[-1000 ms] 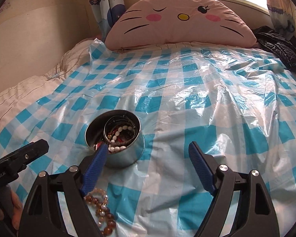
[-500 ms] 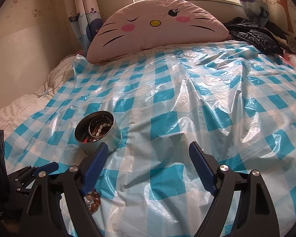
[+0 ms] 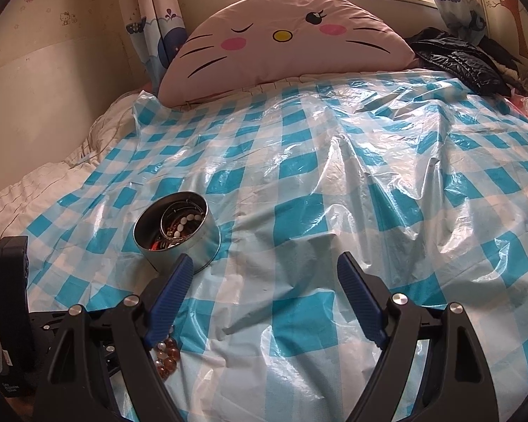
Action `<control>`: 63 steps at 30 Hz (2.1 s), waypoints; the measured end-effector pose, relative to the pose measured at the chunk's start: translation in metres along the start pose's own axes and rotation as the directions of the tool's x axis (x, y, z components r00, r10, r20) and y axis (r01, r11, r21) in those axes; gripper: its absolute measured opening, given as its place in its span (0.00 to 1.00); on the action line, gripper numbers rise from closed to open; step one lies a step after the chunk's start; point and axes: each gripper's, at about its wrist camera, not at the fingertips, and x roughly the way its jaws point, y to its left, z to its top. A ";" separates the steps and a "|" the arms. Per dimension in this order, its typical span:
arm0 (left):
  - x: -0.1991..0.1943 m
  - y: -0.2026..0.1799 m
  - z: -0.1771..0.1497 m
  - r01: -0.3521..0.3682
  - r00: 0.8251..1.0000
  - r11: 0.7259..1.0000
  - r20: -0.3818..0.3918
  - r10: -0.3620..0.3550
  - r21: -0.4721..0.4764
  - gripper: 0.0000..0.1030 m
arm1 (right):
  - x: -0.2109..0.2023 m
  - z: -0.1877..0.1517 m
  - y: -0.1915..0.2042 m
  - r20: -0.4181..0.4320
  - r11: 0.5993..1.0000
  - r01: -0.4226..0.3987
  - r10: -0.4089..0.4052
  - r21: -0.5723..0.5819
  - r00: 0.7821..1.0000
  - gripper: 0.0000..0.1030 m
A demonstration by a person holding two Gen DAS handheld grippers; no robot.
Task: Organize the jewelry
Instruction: 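Grasp the pink-pearl bracelet with the left gripper while the right grasps the amber bracelet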
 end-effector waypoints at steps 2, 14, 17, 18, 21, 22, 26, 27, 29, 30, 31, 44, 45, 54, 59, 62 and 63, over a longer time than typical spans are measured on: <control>-0.008 0.012 0.002 0.015 0.999 0.998 0.033 -0.013 -0.057 0.07 | 0.002 -0.001 0.004 -0.012 1.000 0.000 0.000 -0.019 1.000 0.79; -0.036 0.072 0.004 0.072 0.985 0.947 0.170 -0.019 -0.314 0.07 | 0.026 -0.028 0.077 -0.188 0.937 -0.178 0.125 -0.302 0.974 0.80; -0.037 0.078 0.004 0.062 0.984 0.940 0.176 -0.002 -0.334 0.07 | 0.027 -0.035 0.091 -0.222 0.906 -0.240 0.169 -0.348 0.960 0.72; -0.037 0.080 0.003 0.061 0.985 0.939 0.173 -0.001 -0.340 0.07 | 0.027 -0.036 0.094 -0.235 0.897 -0.270 0.196 -0.349 0.952 0.65; -0.036 0.081 0.004 0.059 0.986 0.939 0.168 -0.001 -0.340 0.07 | 0.031 -0.041 0.100 -0.274 0.880 -0.322 0.232 -0.350 0.933 0.56; -0.036 0.080 0.004 0.058 0.986 0.940 0.168 0.000 -0.336 0.07 | 0.034 -0.042 0.102 -0.289 0.876 -0.333 0.238 -0.349 0.927 0.53; -0.036 0.077 0.004 0.054 0.986 0.945 0.165 0.000 -0.323 0.07 | 0.047 -0.047 0.103 -0.348 0.878 -0.352 0.235 -0.324 0.907 0.44; -0.035 0.077 0.004 0.053 0.986 0.946 0.164 0.000 -0.321 0.07 | 0.052 -0.047 0.099 -0.366 0.883 -0.357 0.238 -0.305 0.900 0.44; -0.035 0.076 0.004 0.050 0.987 0.947 0.162 0.003 -0.318 0.07 | 0.061 -0.047 0.089 -0.398 0.905 -0.345 0.230 -0.249 0.888 0.37; -0.035 0.076 0.004 0.048 0.987 0.947 0.161 0.003 -0.317 0.07 | 0.064 -0.047 0.084 -0.411 0.914 -0.341 0.229 -0.222 0.882 0.31; -0.034 0.076 0.004 0.048 0.987 0.947 0.158 0.003 -0.317 0.07 | 0.064 -0.046 0.080 -0.412 0.920 -0.336 0.231 -0.204 0.882 0.28; -0.035 0.071 0.003 0.046 0.987 0.954 0.160 0.002 -0.297 0.07 | 0.034 -0.029 0.020 -0.275 0.868 -0.467 0.496 0.170 0.823 0.12; -0.038 0.069 0.003 0.055 0.985 0.955 0.174 -0.003 -0.291 0.07 | 0.029 -0.026 0.014 -0.236 0.850 -0.487 0.525 0.203 0.818 0.12; -0.064 0.037 0.003 0.027 0.959 0.985 0.281 0.022 -0.169 0.07 | -0.005 -0.011 -0.006 -0.022 0.822 -0.516 0.536 0.239 0.844 0.12; -0.064 0.022 0.003 -0.025 0.958 0.994 0.283 0.054 -0.107 0.07 | -0.016 -0.007 -0.006 0.033 0.820 -0.532 0.538 0.213 0.842 0.12; -0.065 0.014 0.003 -0.050 0.955 0.996 0.287 0.069 -0.076 0.07 | -0.016 -0.007 -0.004 0.036 0.826 -0.528 0.532 0.198 0.846 0.12; -0.065 0.012 0.003 -0.056 0.955 0.996 0.289 0.073 -0.068 0.07 | -0.017 -0.007 -0.004 0.038 0.827 -0.528 0.531 0.195 0.846 0.12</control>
